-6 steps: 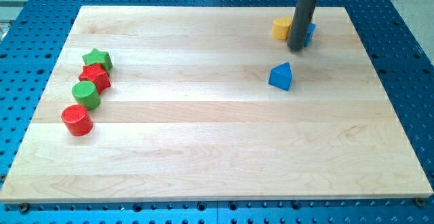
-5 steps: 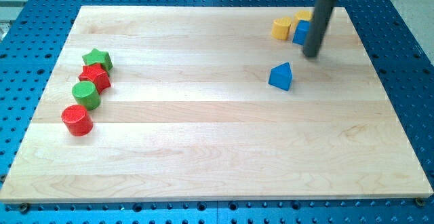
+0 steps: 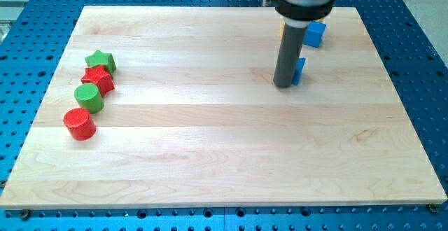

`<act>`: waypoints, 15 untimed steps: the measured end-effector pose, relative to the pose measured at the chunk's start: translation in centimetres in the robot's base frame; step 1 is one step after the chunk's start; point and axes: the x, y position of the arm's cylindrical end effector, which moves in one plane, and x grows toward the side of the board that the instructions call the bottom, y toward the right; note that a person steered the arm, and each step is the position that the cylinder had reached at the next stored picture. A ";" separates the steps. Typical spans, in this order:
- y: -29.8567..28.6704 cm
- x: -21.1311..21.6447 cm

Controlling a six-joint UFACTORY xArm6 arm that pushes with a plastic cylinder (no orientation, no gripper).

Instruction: Push the triangle into the cube

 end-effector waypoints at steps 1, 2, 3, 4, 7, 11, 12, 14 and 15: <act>0.6 -1.3; 0.6 -1.3; 0.6 -1.3; -0.1 -1.4; 7.1 -2.5; 5.0 0.1; 7.6 -4.3; 6.6 -1.1; 3.0 -1.9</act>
